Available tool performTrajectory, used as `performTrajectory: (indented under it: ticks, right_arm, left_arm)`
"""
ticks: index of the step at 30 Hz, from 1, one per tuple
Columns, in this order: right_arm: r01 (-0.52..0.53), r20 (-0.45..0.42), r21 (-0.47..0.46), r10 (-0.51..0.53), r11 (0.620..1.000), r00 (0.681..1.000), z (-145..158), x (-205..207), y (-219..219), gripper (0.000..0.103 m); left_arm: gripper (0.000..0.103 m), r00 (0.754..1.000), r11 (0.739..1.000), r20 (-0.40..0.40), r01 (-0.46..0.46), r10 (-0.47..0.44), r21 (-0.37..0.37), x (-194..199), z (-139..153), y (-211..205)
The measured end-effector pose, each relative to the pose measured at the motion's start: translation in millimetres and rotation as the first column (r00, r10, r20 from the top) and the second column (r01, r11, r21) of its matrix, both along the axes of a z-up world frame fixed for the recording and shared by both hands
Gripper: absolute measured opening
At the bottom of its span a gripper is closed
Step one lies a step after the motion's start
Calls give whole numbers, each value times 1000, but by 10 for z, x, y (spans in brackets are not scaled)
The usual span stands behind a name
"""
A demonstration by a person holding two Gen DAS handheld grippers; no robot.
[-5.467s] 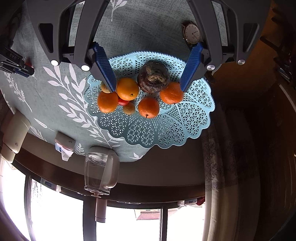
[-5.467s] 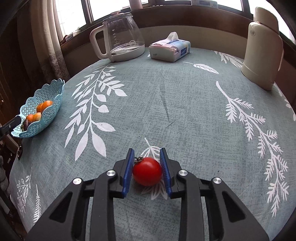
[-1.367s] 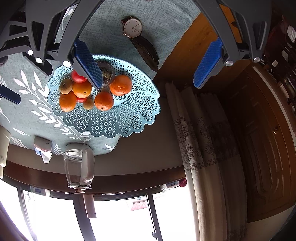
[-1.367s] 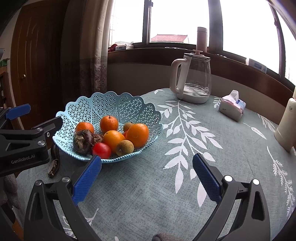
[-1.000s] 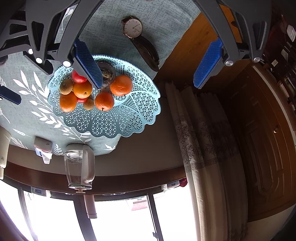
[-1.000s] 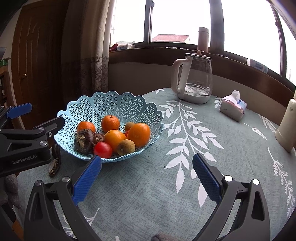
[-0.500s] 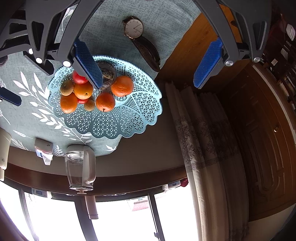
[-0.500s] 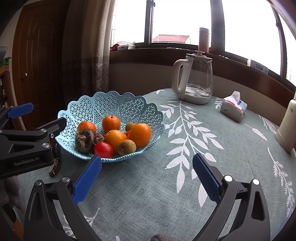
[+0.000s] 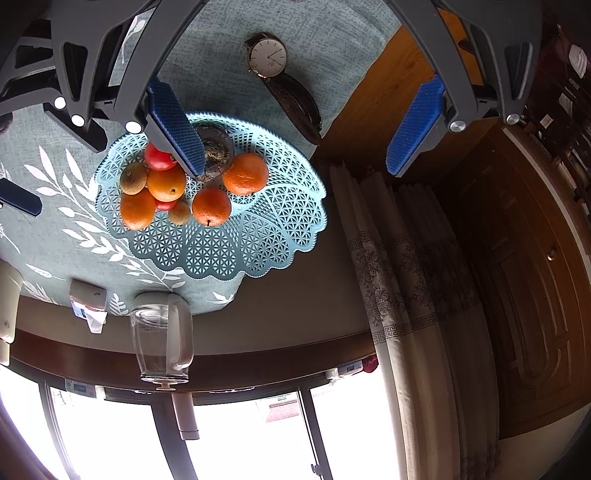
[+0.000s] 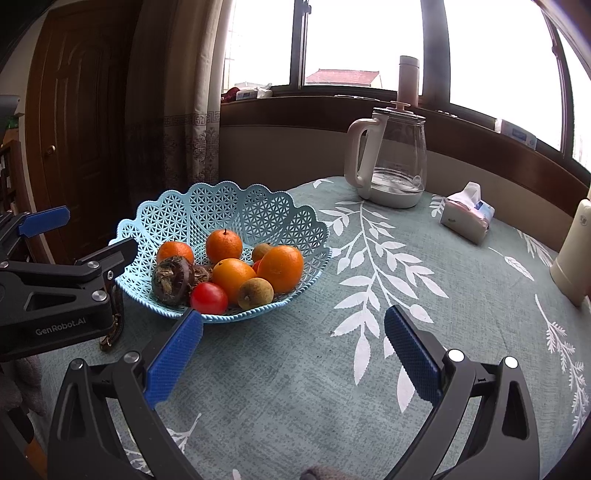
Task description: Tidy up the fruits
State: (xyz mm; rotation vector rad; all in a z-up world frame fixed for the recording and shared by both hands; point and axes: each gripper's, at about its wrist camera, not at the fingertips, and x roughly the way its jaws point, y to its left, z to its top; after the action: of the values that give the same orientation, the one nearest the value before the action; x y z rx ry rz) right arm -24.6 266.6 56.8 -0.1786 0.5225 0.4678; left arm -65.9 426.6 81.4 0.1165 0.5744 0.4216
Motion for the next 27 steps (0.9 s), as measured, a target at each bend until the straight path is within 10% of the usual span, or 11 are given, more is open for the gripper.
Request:
performTrajectory:
  ticks: [27]
  right_arm:
    - [0, -14, 13, 0, 1000, 1000, -20, 29, -33, 98]
  left_arm:
    - [100, 1000, 1000, -12, 2, -2, 5, 25, -42, -21]
